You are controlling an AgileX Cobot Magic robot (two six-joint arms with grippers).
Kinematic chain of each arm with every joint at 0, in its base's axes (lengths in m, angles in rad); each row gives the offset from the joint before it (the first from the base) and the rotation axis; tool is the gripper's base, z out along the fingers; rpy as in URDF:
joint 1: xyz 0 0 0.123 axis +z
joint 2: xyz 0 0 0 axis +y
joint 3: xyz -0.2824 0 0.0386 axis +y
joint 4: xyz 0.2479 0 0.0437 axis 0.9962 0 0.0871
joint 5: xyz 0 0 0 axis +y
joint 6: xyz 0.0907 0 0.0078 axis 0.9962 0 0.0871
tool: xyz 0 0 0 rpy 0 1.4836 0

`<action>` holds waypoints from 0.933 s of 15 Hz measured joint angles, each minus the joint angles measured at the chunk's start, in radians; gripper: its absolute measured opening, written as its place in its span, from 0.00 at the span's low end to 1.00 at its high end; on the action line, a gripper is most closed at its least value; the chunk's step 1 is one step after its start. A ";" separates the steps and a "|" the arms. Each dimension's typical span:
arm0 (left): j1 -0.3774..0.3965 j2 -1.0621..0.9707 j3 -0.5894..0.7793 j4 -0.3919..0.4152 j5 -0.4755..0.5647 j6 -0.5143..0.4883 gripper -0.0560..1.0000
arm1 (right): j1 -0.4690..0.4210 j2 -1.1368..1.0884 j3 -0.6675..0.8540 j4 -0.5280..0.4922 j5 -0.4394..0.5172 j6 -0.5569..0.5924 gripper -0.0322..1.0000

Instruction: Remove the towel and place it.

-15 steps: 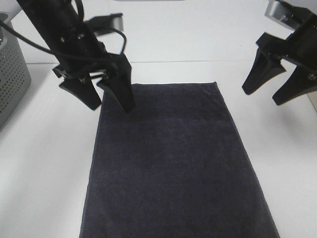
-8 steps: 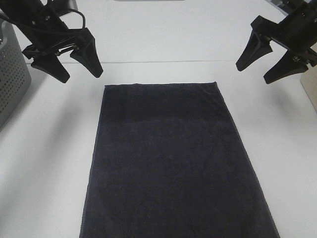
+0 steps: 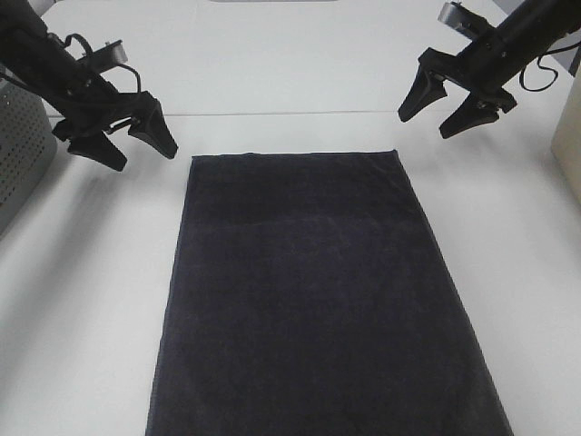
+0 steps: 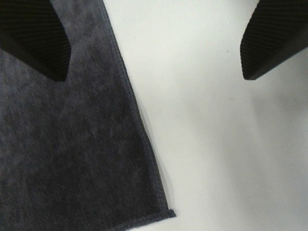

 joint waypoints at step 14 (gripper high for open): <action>-0.002 0.162 -0.133 -0.202 -0.054 0.086 0.89 | 0.000 0.173 -0.102 0.002 0.004 0.008 0.80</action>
